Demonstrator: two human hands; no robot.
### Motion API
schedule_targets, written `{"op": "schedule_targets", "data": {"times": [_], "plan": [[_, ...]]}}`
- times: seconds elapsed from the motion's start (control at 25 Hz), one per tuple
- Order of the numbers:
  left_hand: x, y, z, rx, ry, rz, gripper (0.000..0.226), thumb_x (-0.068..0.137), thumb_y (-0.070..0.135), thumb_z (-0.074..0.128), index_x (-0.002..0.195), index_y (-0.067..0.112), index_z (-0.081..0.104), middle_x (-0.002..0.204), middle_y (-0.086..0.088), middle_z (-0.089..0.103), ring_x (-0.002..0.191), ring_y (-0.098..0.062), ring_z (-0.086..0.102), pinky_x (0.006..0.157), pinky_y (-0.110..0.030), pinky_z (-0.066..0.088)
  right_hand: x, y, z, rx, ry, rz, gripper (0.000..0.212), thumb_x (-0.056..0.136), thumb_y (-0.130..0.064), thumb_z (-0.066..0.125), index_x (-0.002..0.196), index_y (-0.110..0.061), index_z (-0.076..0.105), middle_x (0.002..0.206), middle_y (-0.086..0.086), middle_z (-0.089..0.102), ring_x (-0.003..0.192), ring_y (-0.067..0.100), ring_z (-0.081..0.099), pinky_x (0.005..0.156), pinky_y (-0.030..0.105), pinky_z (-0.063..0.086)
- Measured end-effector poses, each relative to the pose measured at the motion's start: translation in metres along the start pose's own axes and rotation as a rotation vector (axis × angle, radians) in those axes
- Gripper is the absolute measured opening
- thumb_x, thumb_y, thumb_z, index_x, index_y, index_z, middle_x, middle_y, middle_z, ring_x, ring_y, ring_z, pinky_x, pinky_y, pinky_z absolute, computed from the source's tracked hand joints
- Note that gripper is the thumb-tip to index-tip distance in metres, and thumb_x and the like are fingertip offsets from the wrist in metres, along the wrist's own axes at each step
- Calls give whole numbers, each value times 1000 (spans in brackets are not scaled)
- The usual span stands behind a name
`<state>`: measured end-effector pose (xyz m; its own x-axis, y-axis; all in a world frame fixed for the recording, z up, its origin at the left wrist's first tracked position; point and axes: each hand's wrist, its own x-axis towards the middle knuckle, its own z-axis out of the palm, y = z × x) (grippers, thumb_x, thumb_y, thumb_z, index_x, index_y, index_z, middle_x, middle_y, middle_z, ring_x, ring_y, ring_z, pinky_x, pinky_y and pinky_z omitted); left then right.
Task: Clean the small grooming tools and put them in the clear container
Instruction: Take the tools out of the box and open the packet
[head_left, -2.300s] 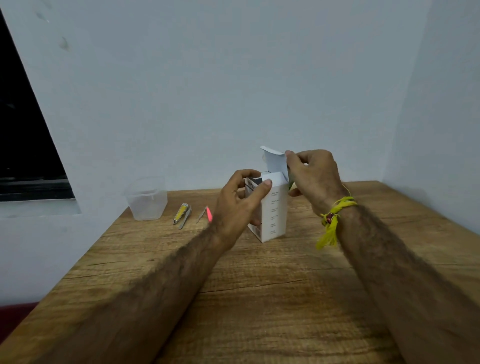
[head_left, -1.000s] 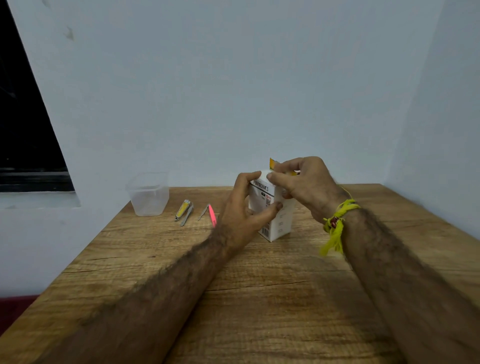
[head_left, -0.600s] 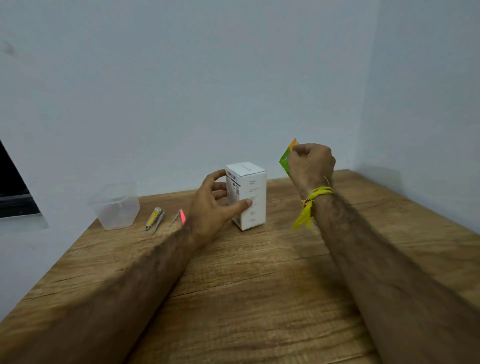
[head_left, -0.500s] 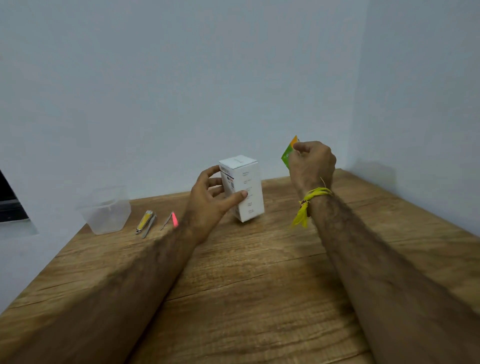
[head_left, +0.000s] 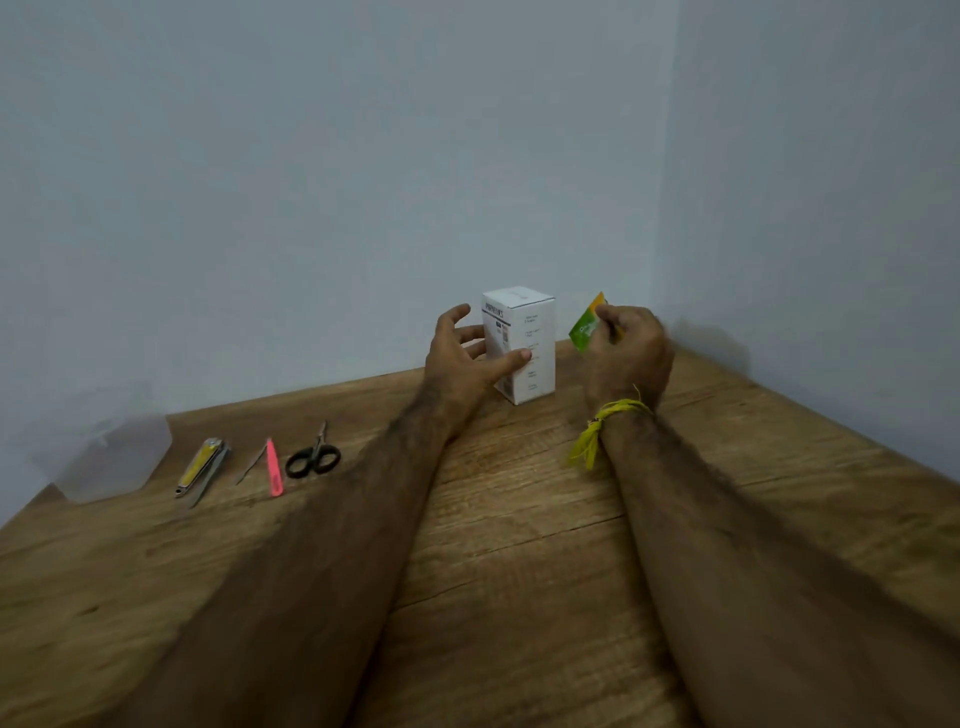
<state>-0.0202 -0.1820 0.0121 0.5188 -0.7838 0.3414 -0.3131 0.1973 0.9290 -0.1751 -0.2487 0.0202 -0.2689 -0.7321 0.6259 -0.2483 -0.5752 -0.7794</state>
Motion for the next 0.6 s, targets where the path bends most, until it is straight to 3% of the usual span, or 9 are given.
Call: {"op": "schedule_targets", "data": {"times": [0.4,0.6], "plan": [[12,-10,0,-59,-39,-13,111,68,21,93,153,28,21,152,-10,45,137,-24,48,107,-52,48,2,4,7,-16,38,56,24,86,-5,62,104,-10,77,109,6,72,103,25,65,82,25,45],[-15,4,-16,75,101,19,119,64,39,94,155,33,17,162,-9,30,149,-25,29,118,-51,35,1,-9,7,38,82,-11,22,83,-3,63,98,-7,77,101,8,73,95,27,67,79,19,41]]}}
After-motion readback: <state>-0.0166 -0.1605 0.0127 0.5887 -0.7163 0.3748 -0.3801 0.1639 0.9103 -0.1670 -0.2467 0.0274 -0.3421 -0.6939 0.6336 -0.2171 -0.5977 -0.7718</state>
